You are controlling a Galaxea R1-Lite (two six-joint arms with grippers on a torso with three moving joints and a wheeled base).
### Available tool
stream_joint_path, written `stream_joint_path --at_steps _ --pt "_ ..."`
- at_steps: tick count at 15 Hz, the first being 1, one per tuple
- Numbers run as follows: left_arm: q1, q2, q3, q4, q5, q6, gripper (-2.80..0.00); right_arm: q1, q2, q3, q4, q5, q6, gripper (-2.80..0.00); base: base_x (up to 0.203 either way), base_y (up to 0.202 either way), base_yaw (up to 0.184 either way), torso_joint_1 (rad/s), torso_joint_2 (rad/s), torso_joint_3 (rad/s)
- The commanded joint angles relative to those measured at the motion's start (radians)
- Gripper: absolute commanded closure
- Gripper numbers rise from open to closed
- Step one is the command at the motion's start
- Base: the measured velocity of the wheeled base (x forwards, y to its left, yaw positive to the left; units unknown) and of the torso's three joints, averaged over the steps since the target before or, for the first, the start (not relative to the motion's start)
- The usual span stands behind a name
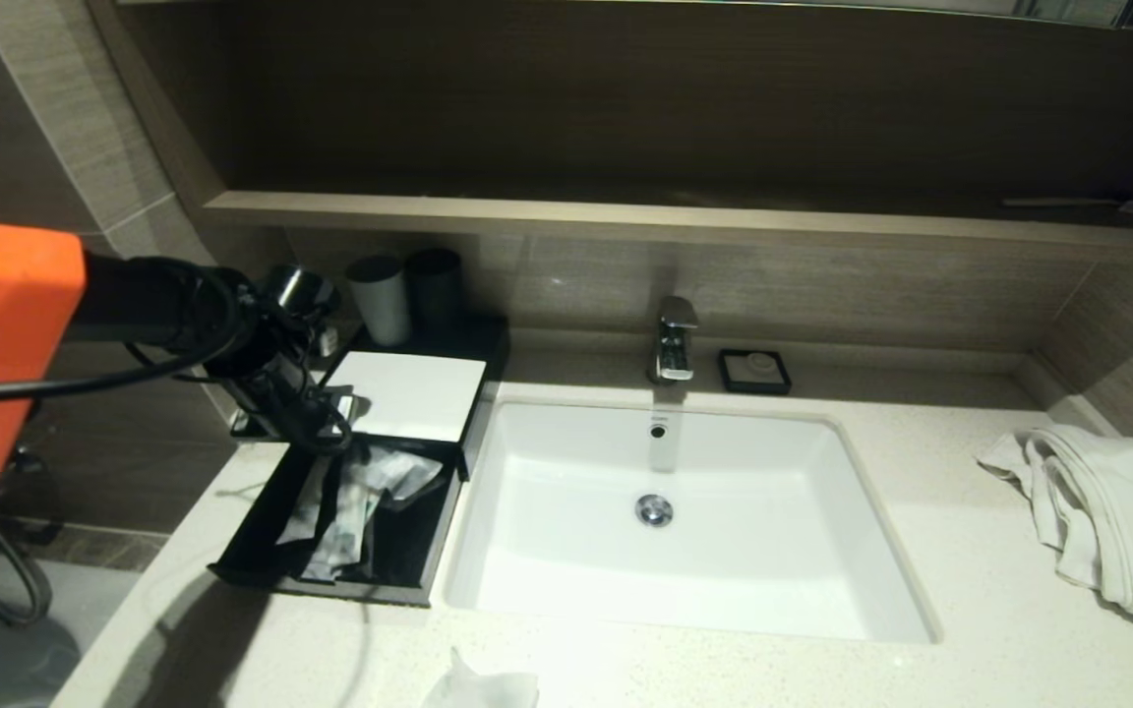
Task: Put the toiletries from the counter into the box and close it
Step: Place the bathroom toiletry into the drawer
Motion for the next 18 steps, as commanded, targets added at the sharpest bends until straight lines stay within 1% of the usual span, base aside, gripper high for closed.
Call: stream_joint_path --at_steps 1,7,8,9,14,18 --pt "-0.001 0.018 -0.007 -0.024 0.001 0.000 0.00 -0.001 0.000 0.000 0.000 0.000 0.000 0.00 0.000 0.000 0.000 0.000 0.00 0.000" --pt "-0.001 -0.025 0.002 -0.029 -0.001 -0.003 0.00 0.000 0.000 0.000 0.000 0.000 0.000 0.00 0.000 0.000 0.000 0.000 0.00 0.000" --pt "-0.001 -0.034 0.005 -0.024 -0.001 -0.003 -1.87 -0.001 0.000 0.000 0.000 0.000 0.000 0.00 0.000 0.000 0.000 0.000 0.00 0.000" --pt "-0.001 -0.054 0.015 -0.013 -0.002 0.000 -2.80 0.000 0.000 0.000 0.000 0.000 0.000 0.00 0.000 0.000 0.000 0.000 0.00 0.000" --pt "-0.012 -0.158 0.156 -0.010 -0.001 0.008 -2.80 0.000 0.000 0.000 0.000 0.000 0.000 0.00 0.000 0.000 0.000 0.000 0.00 0.000" --pt "-0.017 -0.236 0.197 -0.003 -0.005 0.005 -2.80 0.000 0.000 0.000 0.000 0.000 0.000 0.00 0.000 0.000 0.000 0.000 0.00 0.000"
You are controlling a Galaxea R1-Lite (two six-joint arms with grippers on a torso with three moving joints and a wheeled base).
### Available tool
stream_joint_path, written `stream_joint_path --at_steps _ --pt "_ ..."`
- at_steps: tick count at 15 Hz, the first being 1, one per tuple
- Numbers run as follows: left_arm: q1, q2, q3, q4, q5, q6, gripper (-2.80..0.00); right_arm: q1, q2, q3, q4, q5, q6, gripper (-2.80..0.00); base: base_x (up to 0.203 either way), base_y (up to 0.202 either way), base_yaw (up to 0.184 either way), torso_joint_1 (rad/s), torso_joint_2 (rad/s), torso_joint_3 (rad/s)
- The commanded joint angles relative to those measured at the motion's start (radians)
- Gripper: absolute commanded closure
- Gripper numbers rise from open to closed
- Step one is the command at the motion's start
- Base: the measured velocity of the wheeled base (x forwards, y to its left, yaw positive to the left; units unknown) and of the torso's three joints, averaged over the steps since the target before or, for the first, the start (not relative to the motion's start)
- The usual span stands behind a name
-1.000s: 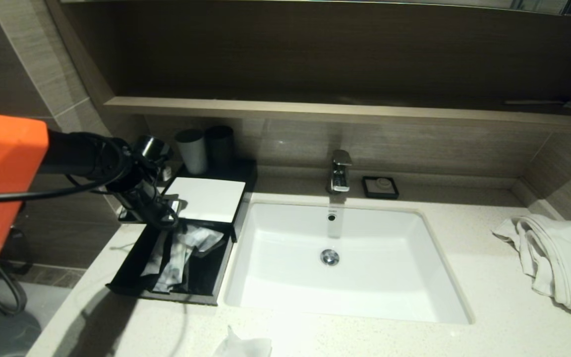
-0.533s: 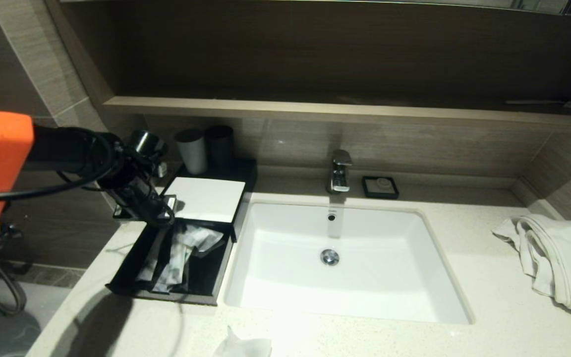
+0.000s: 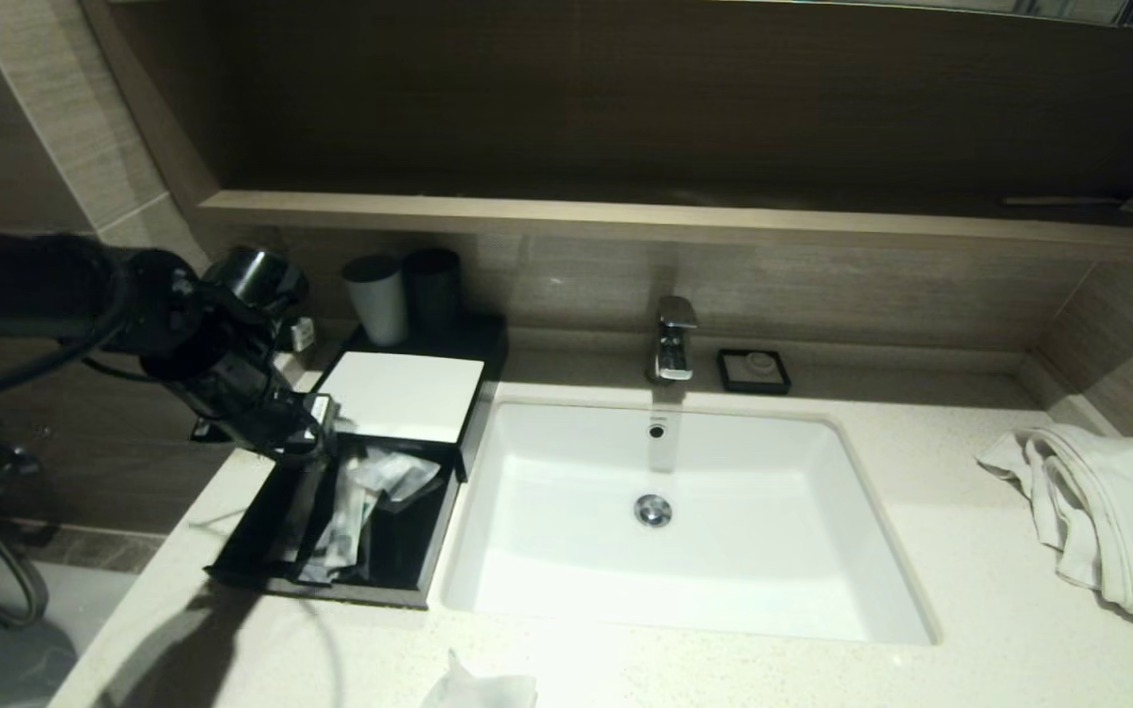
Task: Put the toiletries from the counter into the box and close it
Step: Place the bathroom toiletry into the drawer, then pick up the bathroom toiletry
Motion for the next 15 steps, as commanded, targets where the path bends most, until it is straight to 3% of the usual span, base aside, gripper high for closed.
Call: stream_joint_path --at_steps 1,7,9,10,13,15 --pt "-0.006 -0.073 0.032 0.011 0.000 -0.001 -2.80 0.000 0.000 0.000 0.000 0.000 0.000 0.00 0.000 0.000 0.000 0.000 0.00 0.000" --pt "-0.062 -0.254 0.206 -0.001 -0.005 0.000 -2.80 0.000 0.000 0.000 0.000 0.000 0.000 0.00 0.000 0.000 0.000 0.000 0.00 0.000" --pt "-0.071 -0.302 0.236 0.000 -0.049 0.000 -2.80 0.000 0.000 0.000 0.000 0.000 0.000 0.00 0.000 0.000 0.000 0.000 0.00 0.000" --pt "-0.075 -0.330 0.255 0.000 -0.089 0.001 0.00 0.000 0.000 0.000 0.000 0.000 0.000 0.00 0.000 0.000 0.000 0.000 0.00 0.000" --pt "-0.120 -0.368 0.318 0.001 -0.122 0.010 0.00 -0.001 0.000 0.000 0.000 0.000 0.000 0.00 0.000 0.000 0.000 0.000 0.00 0.000" --pt "-0.145 -0.390 0.384 -0.001 -0.128 0.088 0.00 -0.001 0.000 0.000 0.000 0.000 0.000 0.00 0.000 0.000 0.000 0.000 0.00 0.000"
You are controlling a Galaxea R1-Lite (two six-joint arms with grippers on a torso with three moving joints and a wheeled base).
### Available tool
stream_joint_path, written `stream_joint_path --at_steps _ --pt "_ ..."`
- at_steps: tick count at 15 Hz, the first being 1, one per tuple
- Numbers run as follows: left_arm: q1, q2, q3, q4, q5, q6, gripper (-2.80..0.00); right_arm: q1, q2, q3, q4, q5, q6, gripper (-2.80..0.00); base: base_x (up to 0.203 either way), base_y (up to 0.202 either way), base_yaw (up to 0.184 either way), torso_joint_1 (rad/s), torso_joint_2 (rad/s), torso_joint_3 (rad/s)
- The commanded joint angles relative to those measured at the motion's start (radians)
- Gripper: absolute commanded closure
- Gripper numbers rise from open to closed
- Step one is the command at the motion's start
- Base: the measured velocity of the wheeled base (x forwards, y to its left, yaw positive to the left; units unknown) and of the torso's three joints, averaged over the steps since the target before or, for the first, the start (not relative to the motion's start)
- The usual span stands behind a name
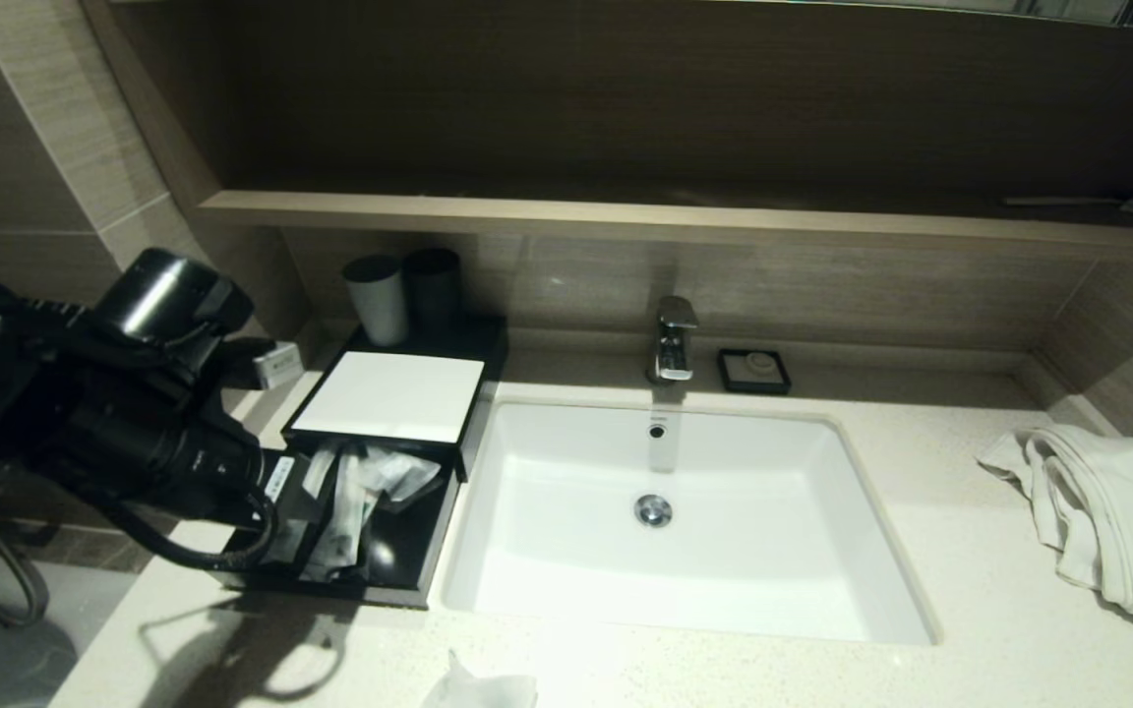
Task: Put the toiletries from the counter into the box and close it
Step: Pick up the bathroom toiletry
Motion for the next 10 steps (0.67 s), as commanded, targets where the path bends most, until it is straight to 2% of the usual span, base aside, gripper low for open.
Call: stream_joint_path --at_steps 1,5,7,10 --pt "-0.036 -0.037 0.055 -0.001 -0.011 0.047 0.00 0.000 0.000 0.000 0.000 0.000 0.000 0.00 0.000 0.000 0.000 0.000 0.00 0.000" --pt "-0.157 -0.065 0.116 -0.050 -0.105 0.062 0.00 0.000 0.000 0.000 0.000 0.000 0.000 0.00 0.000 0.000 0.000 0.000 0.00 0.000" --pt "-0.204 -0.044 0.116 -0.079 -0.105 0.063 0.00 0.000 0.000 0.000 0.000 0.000 0.000 0.00 0.000 0.000 0.000 0.000 0.00 0.000" --pt "-0.316 0.012 0.103 -0.089 -0.098 0.058 0.00 0.000 0.000 0.000 0.000 0.000 0.000 0.00 0.000 0.000 0.000 0.000 0.00 0.000"
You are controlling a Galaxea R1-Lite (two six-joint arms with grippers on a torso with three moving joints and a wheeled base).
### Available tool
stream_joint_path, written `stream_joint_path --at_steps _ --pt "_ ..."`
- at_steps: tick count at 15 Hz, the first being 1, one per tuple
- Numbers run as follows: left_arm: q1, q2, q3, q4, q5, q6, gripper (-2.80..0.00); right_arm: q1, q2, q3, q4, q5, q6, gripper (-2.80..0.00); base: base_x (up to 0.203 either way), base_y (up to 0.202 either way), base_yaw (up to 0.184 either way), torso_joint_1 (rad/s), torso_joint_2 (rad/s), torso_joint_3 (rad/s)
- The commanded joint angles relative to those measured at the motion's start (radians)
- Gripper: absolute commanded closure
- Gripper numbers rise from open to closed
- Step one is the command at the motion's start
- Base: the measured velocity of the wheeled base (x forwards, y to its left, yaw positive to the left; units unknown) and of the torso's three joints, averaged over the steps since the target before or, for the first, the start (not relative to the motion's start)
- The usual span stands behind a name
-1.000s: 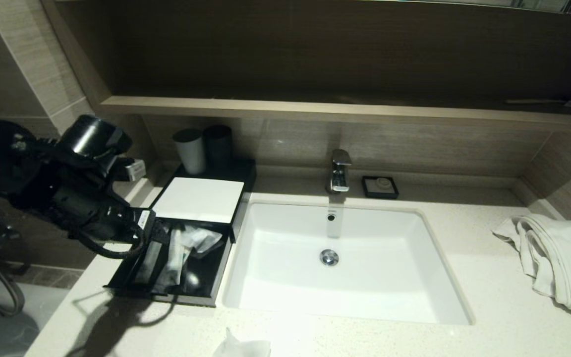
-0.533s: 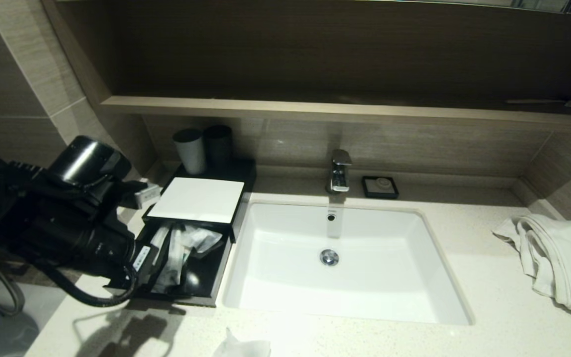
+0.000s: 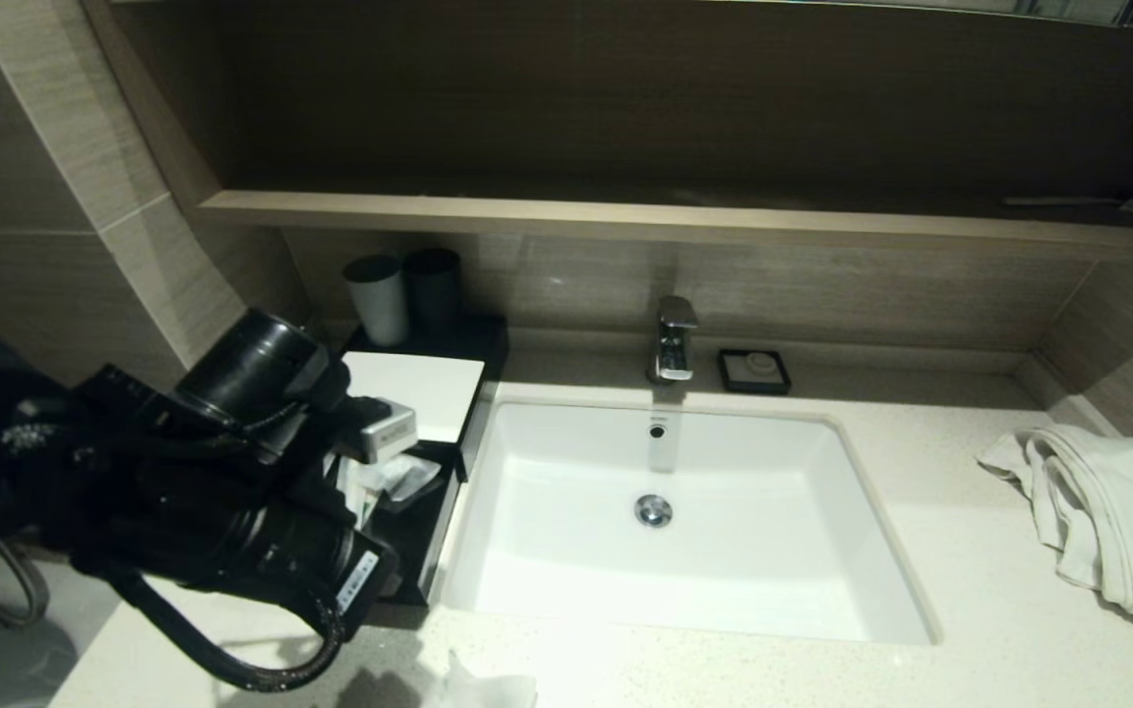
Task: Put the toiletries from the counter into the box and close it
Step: Pick up the bathroom toiletry
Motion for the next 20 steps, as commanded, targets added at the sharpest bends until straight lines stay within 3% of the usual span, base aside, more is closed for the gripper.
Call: stream_joint_path --at_steps 1,7,11,14,20 --pt "-0.063 0.050 -0.009 0.002 0.008 -0.006 0.00 0.000 0.000 0.000 0.000 0.000 0.000 0.00 0.000 0.000 0.000 0.000 0.00 0.000" --pt "-0.239 0.179 -0.010 0.004 0.225 -0.129 0.00 0.000 0.000 0.000 0.000 0.000 0.000 0.00 0.000 0.000 0.000 0.000 0.00 0.000" --pt "-0.269 0.200 -0.017 0.004 0.243 -0.194 0.00 0.000 0.000 0.000 0.000 0.000 0.000 0.00 0.000 0.000 0.000 0.000 0.00 0.000" --pt "-0.286 0.238 -0.028 0.006 0.247 -0.205 0.00 0.000 0.000 0.000 0.000 0.000 0.000 0.00 0.000 0.000 0.000 0.000 0.00 0.000" --pt "-0.308 0.277 -0.037 0.004 0.316 -0.198 0.00 0.000 0.000 0.000 0.000 0.000 0.000 0.00 0.000 0.000 0.000 0.000 0.00 0.000"
